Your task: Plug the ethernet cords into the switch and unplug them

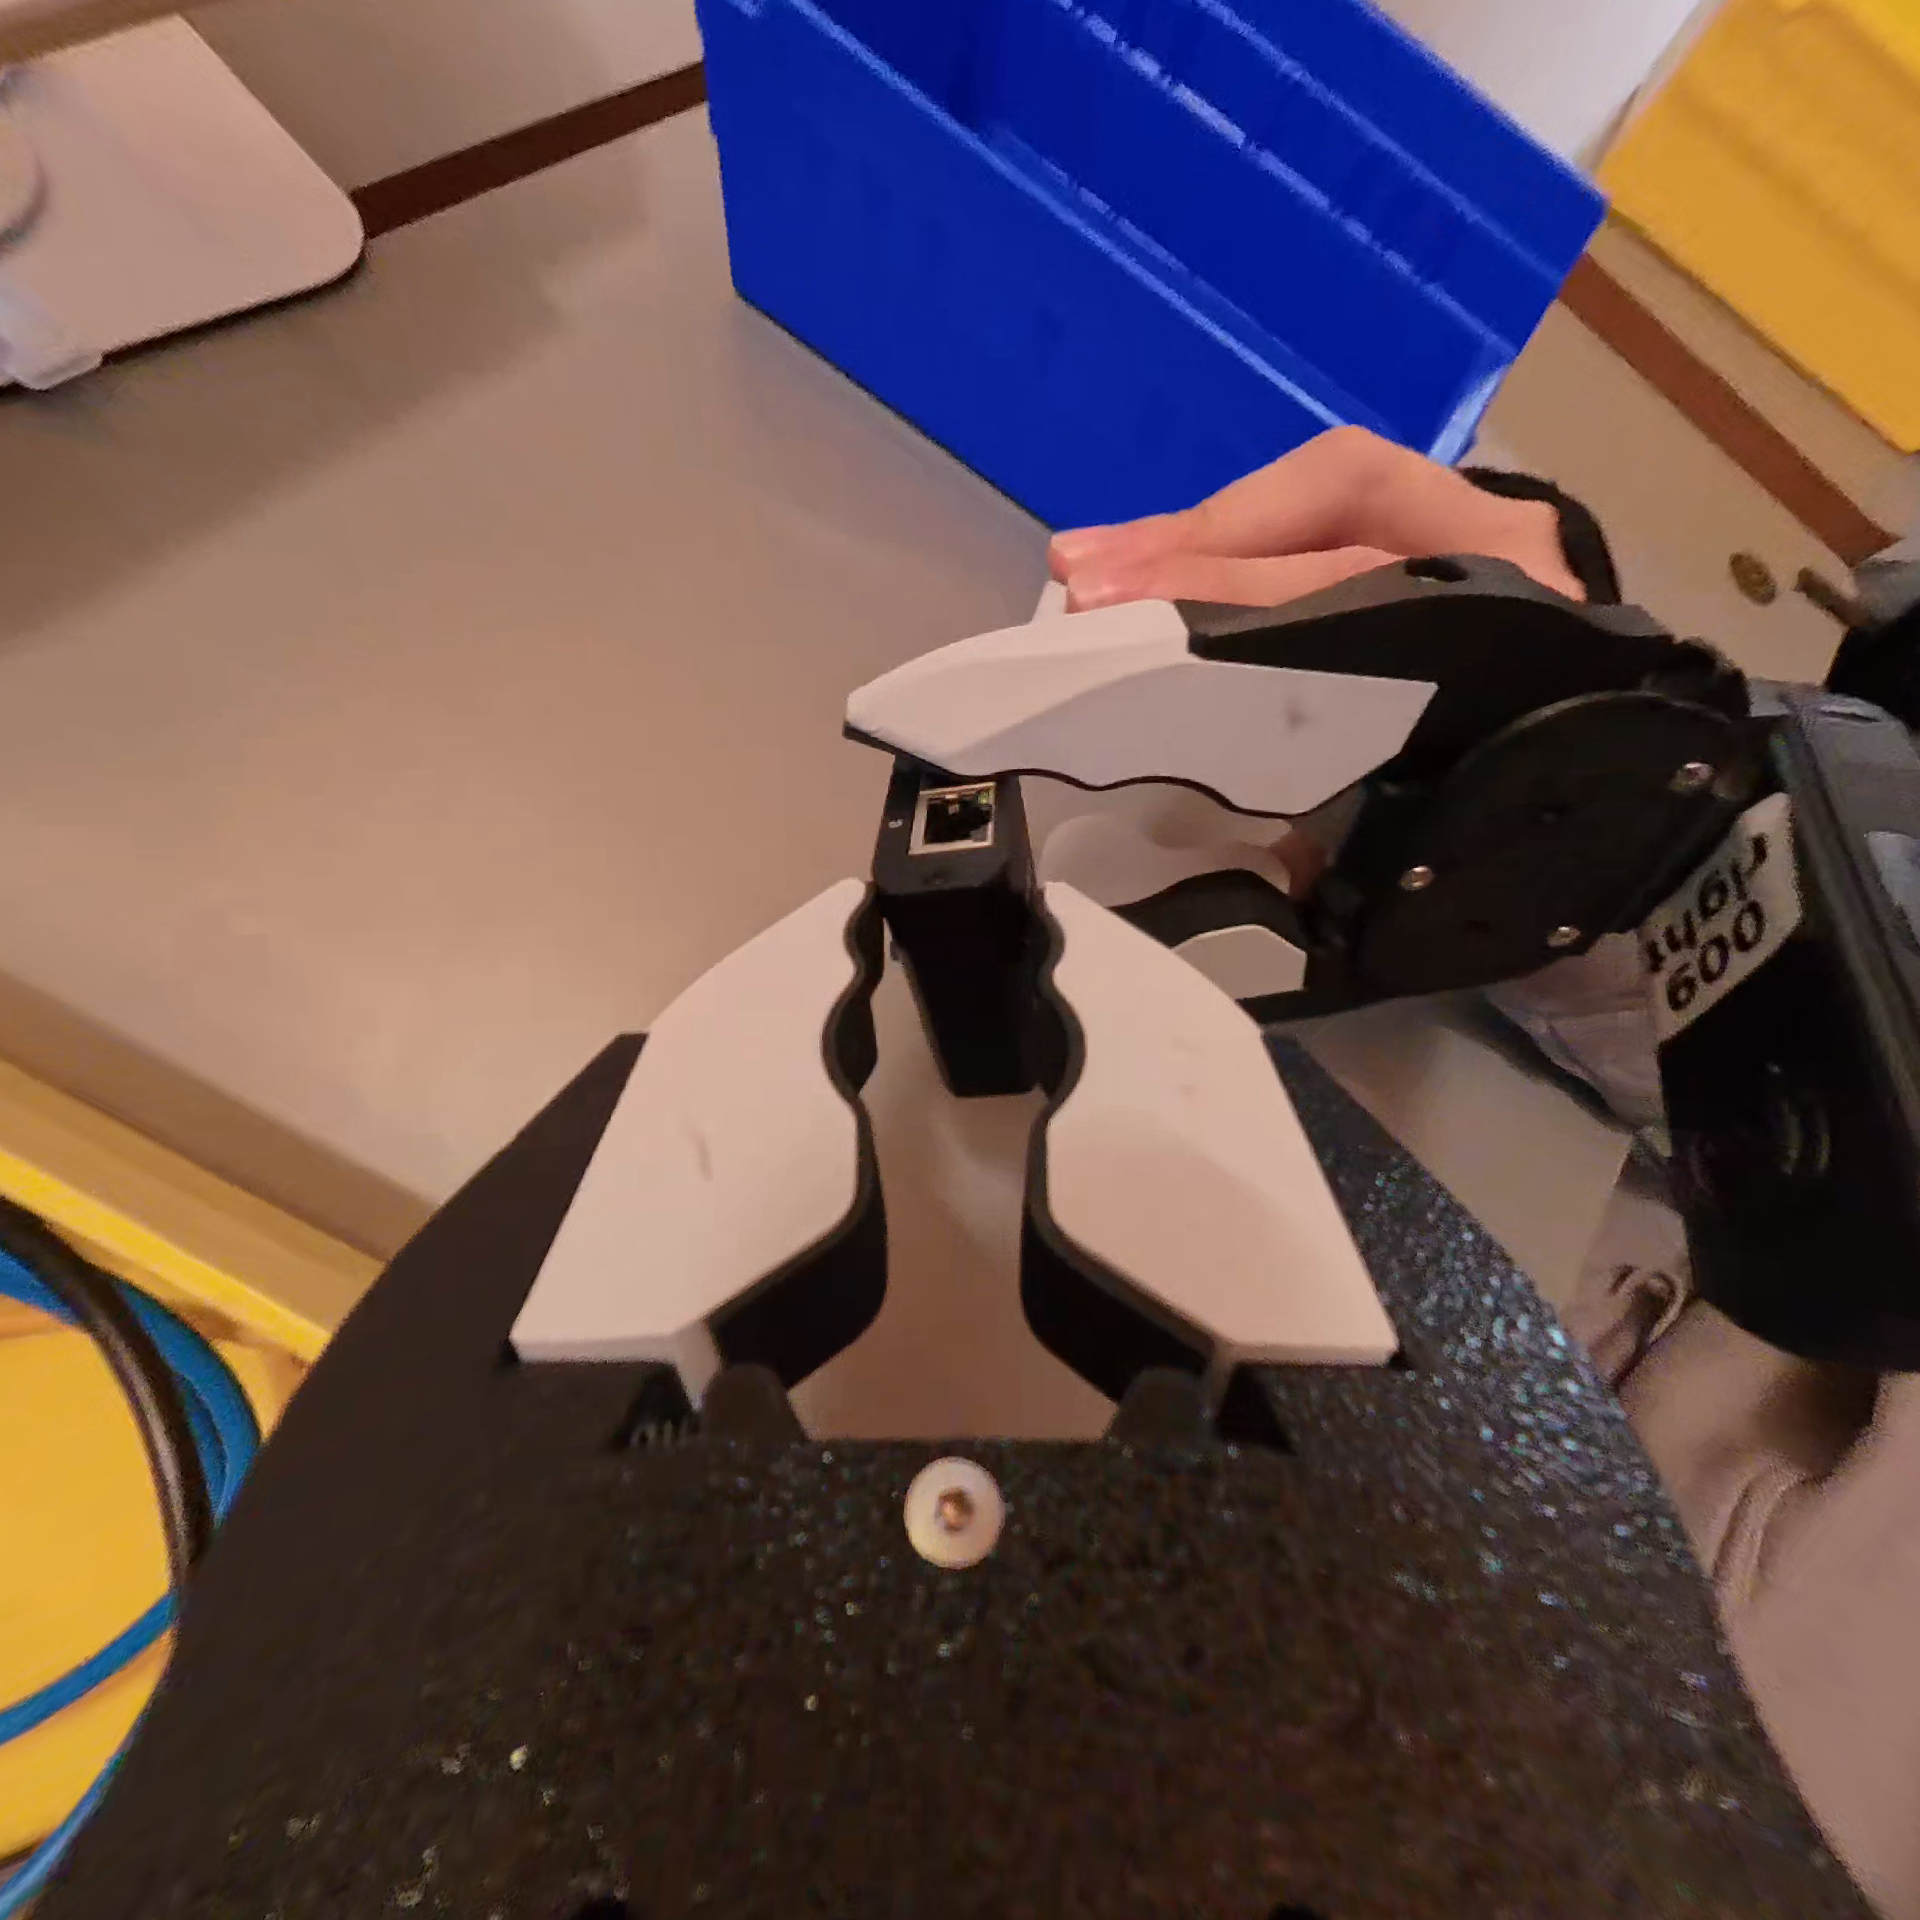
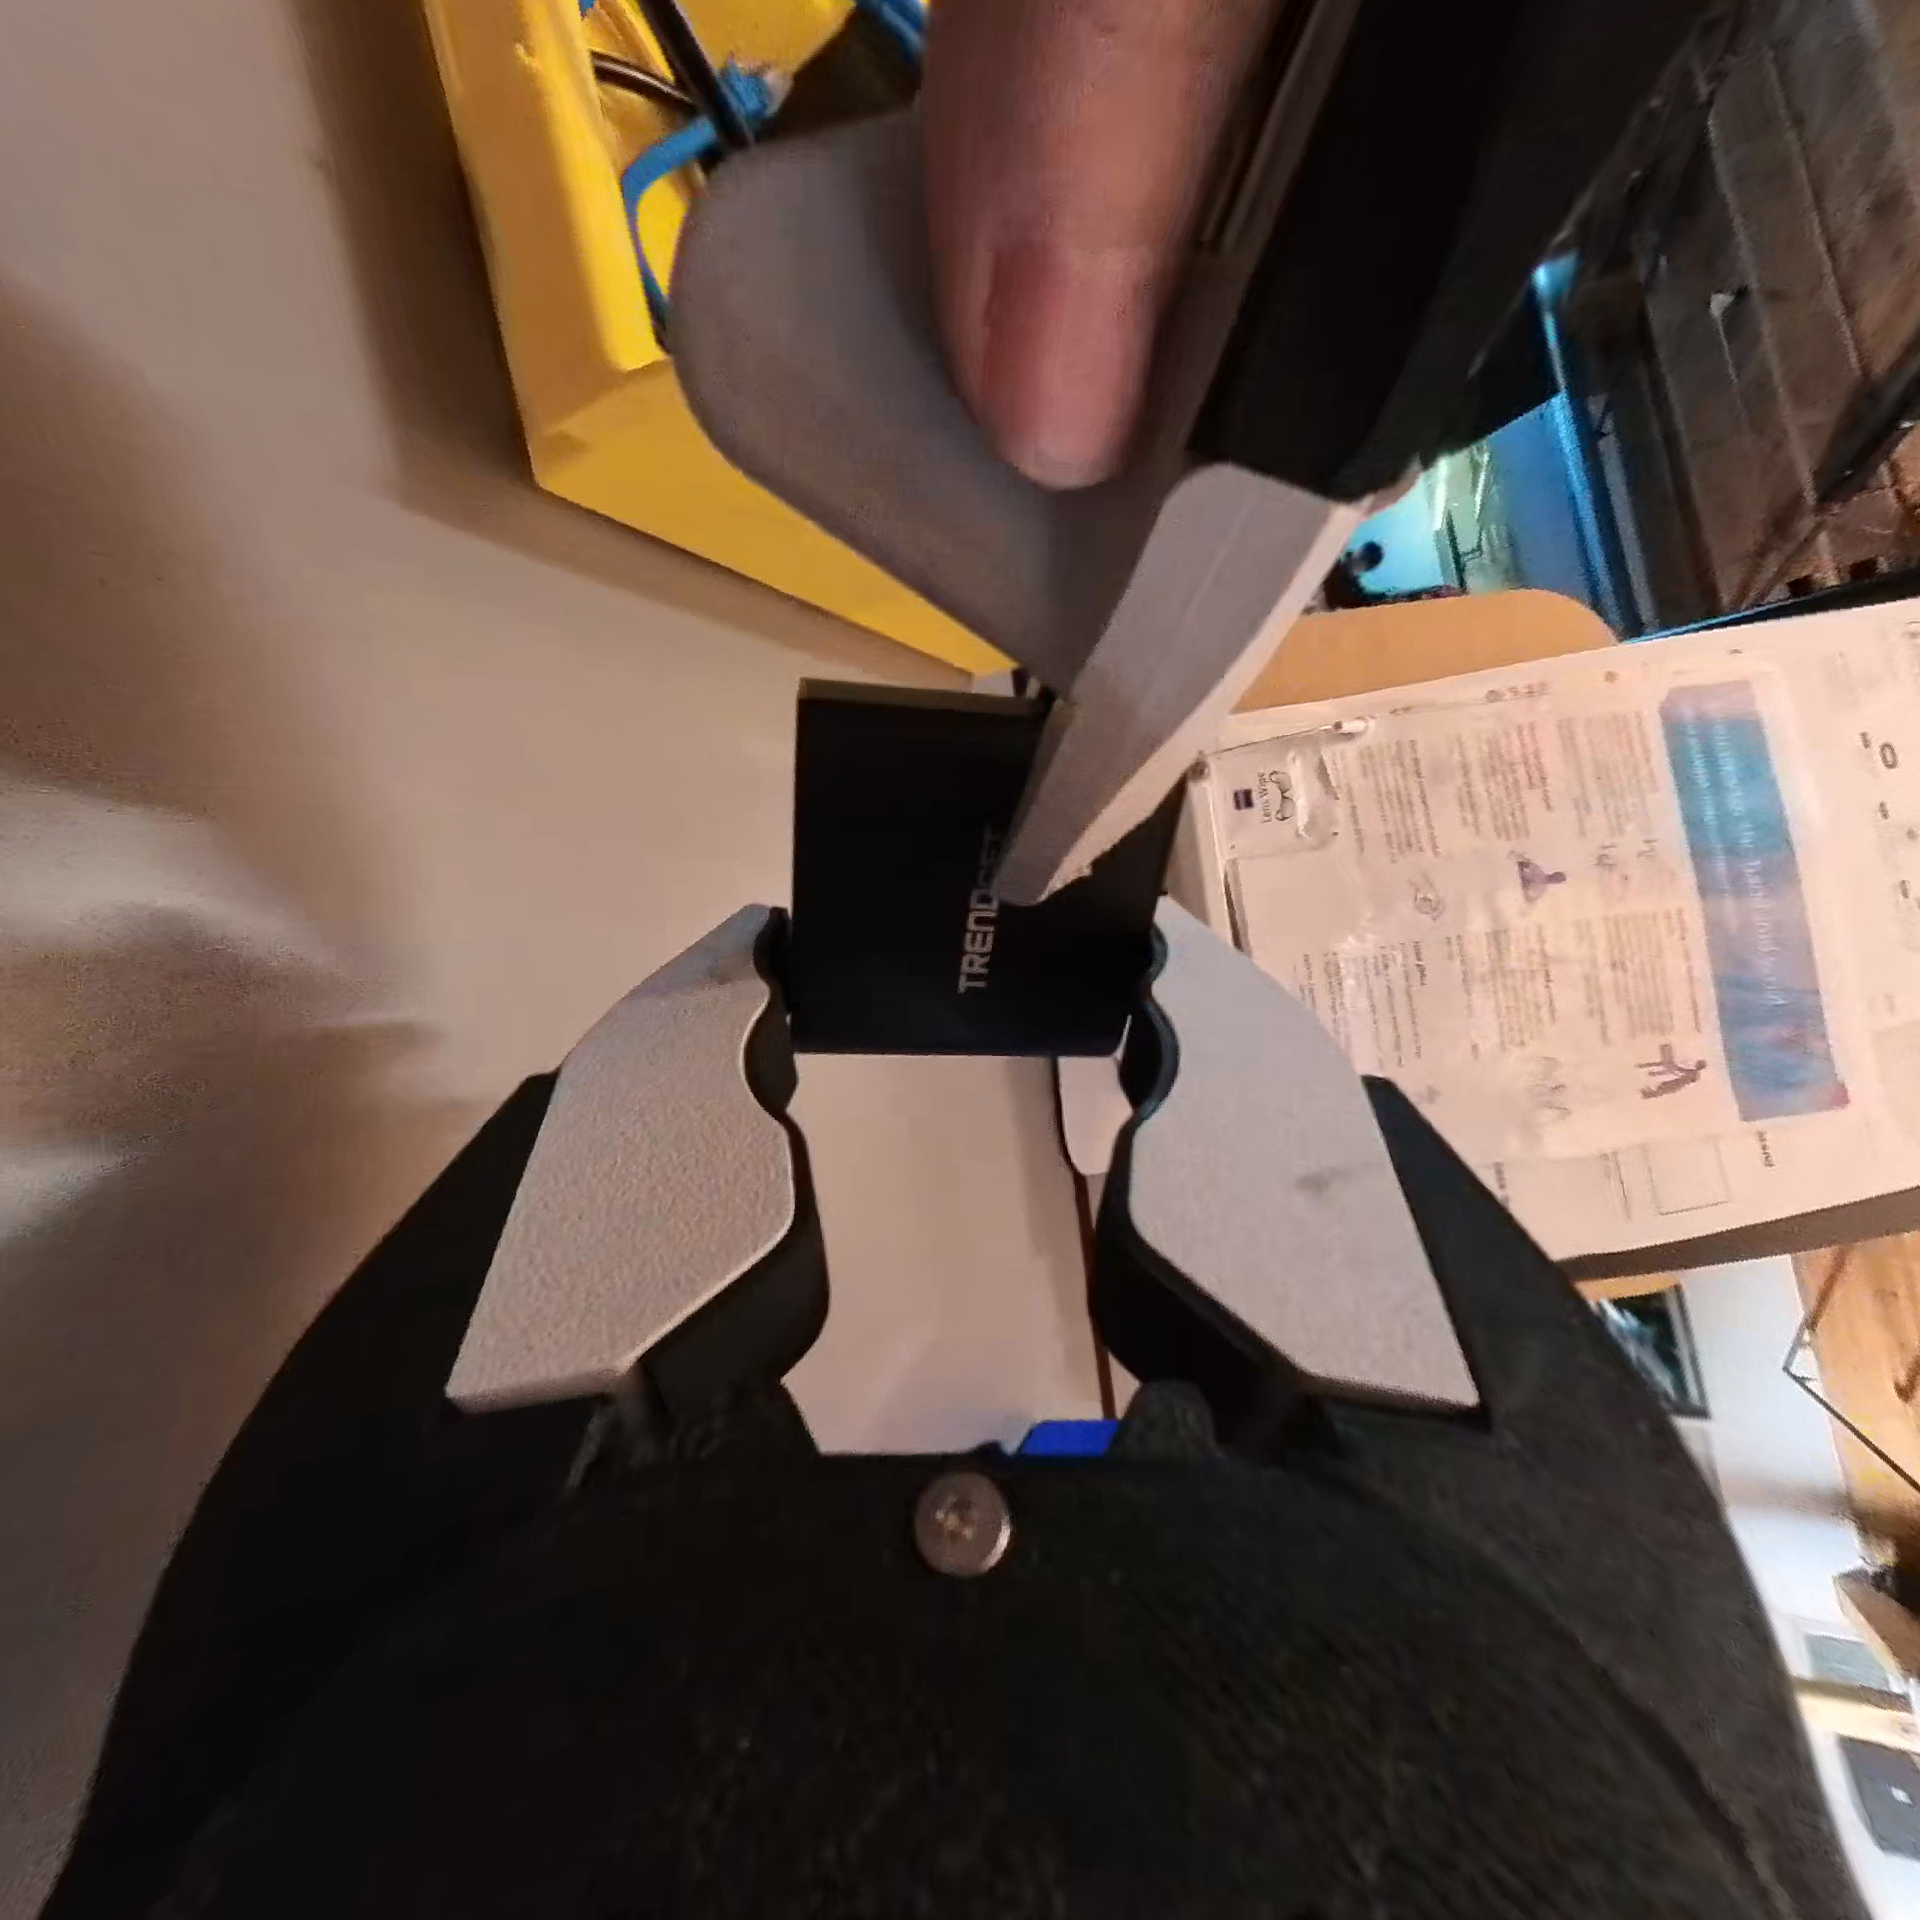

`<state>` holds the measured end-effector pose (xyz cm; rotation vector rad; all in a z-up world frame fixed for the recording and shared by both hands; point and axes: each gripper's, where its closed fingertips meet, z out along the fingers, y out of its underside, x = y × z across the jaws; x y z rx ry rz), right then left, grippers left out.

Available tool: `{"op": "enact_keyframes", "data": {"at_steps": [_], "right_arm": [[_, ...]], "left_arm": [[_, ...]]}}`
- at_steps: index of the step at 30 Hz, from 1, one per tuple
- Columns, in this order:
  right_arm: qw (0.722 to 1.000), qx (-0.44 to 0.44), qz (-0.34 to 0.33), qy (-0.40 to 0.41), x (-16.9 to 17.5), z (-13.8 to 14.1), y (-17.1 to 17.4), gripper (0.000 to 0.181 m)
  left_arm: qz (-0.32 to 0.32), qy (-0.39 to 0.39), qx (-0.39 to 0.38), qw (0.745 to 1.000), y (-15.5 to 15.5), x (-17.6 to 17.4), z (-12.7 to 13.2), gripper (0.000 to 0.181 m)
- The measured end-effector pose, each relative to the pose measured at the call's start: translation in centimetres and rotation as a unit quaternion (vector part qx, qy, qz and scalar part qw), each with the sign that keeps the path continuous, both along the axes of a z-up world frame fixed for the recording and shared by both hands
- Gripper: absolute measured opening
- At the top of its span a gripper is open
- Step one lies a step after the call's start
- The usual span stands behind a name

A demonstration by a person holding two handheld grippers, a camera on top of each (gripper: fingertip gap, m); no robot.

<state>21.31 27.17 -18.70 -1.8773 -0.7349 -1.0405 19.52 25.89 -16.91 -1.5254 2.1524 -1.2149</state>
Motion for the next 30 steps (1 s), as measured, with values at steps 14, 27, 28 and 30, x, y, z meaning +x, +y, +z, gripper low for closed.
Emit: {"op": "enact_keyframes", "data": {"at_steps": [14, 27, 28, 30], "right_arm": [[0.929, 0.206, -0.009, 0.307, 0.4, 2.9, 0.7, 0.090], [0.895, 0.347, 0.014, 0.280, 0.2, 6.1, -0.4, 0.061], [0.896, 0.340, 0.019, 0.287, 0.2, 6.0, -0.4, 0.061], [0.900, 0.325, 0.032, 0.288, 0.1, 5.9, -0.3, 0.061]], "left_arm": [[0.152, -0.198, -0.233, 0.940, 3.4, 2.2, 4.5, 0.022], [0.194, -0.239, -0.422, 0.853, 1.0, 2.0, 5.2, 0.022], [0.198, -0.239, -0.422, 0.852, 1.1, 2.0, 5.0, 0.022], [0.192, -0.249, -0.412, 0.855, 1.0, 1.8, 4.9, 0.022]]}}
